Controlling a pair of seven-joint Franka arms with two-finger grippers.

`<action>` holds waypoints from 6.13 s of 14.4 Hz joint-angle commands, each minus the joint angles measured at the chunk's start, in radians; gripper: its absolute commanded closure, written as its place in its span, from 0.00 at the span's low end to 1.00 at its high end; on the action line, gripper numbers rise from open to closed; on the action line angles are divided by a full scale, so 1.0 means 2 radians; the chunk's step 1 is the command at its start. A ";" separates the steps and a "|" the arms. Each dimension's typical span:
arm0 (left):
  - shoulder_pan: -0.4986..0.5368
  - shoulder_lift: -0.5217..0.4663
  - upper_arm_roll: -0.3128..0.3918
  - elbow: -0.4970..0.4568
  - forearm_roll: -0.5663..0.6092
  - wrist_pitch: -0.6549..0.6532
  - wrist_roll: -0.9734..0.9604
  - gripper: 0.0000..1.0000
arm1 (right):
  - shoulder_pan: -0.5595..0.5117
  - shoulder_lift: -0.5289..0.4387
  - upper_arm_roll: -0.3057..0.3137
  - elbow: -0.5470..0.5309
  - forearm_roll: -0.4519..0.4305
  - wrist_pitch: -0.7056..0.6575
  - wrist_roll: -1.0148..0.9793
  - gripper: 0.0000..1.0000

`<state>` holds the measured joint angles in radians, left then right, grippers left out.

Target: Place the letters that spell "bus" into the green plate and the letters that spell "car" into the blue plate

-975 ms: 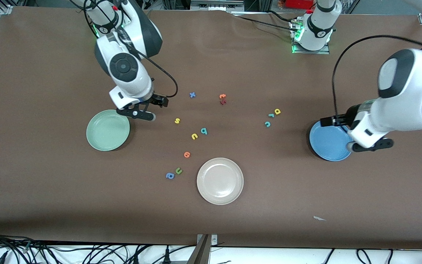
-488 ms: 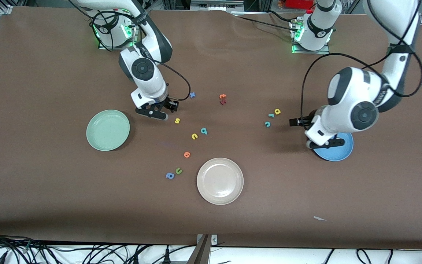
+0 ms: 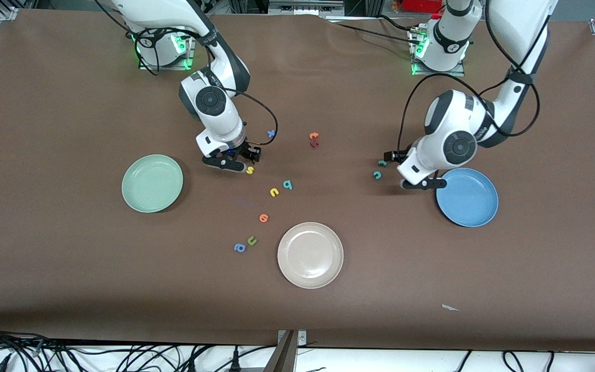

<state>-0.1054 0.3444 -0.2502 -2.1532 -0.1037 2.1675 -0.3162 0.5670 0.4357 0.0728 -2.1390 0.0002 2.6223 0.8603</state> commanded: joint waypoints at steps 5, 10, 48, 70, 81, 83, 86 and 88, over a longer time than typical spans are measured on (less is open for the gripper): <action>0.003 -0.020 -0.010 -0.066 -0.010 0.089 0.004 0.00 | 0.006 0.041 -0.009 0.026 -0.001 0.031 0.006 0.37; 0.000 -0.010 -0.011 -0.079 -0.010 0.104 -0.001 0.28 | 0.006 0.054 -0.015 0.026 -0.006 0.055 0.005 0.48; -0.006 0.008 -0.011 -0.076 -0.017 0.149 -0.034 0.89 | 0.039 0.062 -0.038 0.070 -0.005 -0.009 -0.050 0.61; 0.252 0.060 -0.005 0.130 0.082 -0.009 0.149 1.00 | 0.036 -0.024 -0.130 0.074 -0.009 -0.233 -0.218 1.00; 0.251 0.073 -0.009 0.143 0.090 0.016 0.125 0.35 | 0.017 -0.014 -0.237 0.069 0.018 -0.262 -0.442 0.00; 0.248 0.066 -0.028 0.144 0.089 0.013 0.089 0.35 | 0.029 -0.015 -0.233 0.074 0.060 -0.273 -0.433 0.00; 0.247 0.066 -0.080 0.144 0.089 0.010 0.000 0.35 | 0.077 -0.012 -0.219 0.080 0.087 -0.260 -0.314 0.00; 0.244 0.066 -0.109 0.143 0.089 0.010 -0.056 0.35 | 0.111 -0.008 -0.218 0.095 0.089 -0.258 -0.243 0.00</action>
<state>0.3857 0.4903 -0.4212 -1.8700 0.0566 2.2114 -0.3189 0.7211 0.4139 -0.3599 -1.9813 0.1604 2.1053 0.2437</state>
